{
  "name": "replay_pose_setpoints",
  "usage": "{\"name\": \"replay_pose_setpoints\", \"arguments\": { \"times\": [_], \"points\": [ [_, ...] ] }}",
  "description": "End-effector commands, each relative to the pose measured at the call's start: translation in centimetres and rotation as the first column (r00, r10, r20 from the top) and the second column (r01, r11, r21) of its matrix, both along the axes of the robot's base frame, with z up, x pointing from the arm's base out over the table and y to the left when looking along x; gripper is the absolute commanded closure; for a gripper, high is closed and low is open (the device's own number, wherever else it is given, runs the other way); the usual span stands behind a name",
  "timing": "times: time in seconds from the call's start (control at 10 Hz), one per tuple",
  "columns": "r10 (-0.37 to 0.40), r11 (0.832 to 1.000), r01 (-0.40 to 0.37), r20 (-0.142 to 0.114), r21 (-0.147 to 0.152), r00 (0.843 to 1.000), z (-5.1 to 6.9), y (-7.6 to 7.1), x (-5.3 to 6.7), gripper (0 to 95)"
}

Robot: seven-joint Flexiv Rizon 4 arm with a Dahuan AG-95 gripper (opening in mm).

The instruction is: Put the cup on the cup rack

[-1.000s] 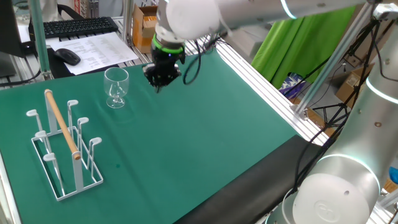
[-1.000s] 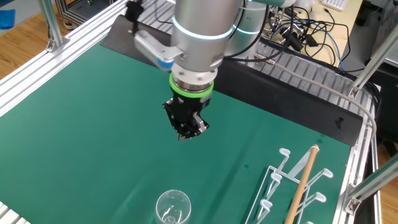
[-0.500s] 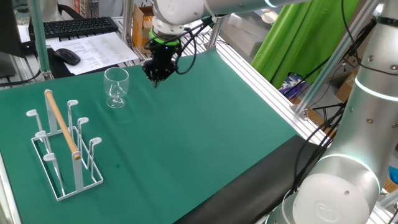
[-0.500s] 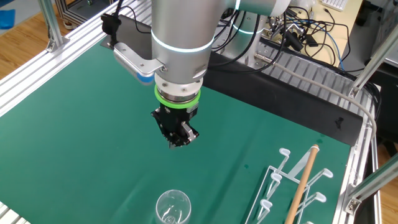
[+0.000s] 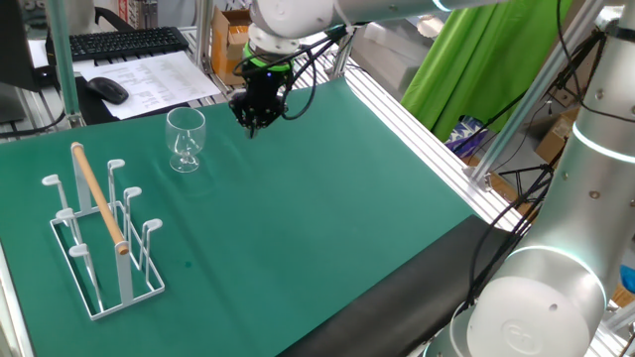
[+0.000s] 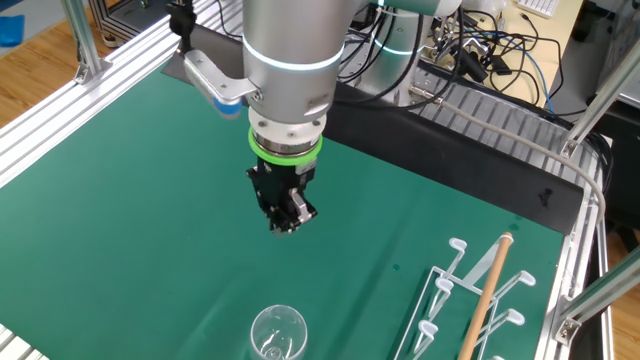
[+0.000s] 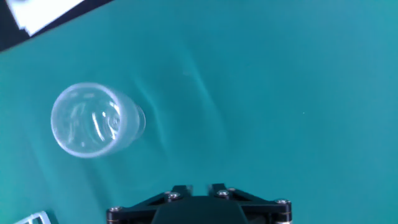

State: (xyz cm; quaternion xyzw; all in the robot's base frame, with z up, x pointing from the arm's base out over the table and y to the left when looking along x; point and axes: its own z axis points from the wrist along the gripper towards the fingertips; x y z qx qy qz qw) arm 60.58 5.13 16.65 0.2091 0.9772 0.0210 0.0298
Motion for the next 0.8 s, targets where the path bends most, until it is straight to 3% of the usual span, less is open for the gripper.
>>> {"name": "replay_pose_setpoints", "arguments": {
  "times": [0.1,0.2,0.4,0.6,0.8],
  "points": [
    [-0.002,1.000,0.002,-0.022,0.000,1.000,0.2,-0.1,1.3,0.0],
    [-0.003,1.000,0.004,-0.042,0.009,0.999,0.2,-0.5,2.5,0.0],
    [-0.048,0.995,0.055,-0.085,0.087,0.995,0.2,-1.1,3.9,0.0],
    [-0.062,0.992,0.073,-0.105,0.100,0.993,0.0,-1.2,4.1,0.0],
    [-0.068,0.992,0.079,-0.104,0.101,0.992,-0.8,-1.1,4.4,0.0]
  ]
}}
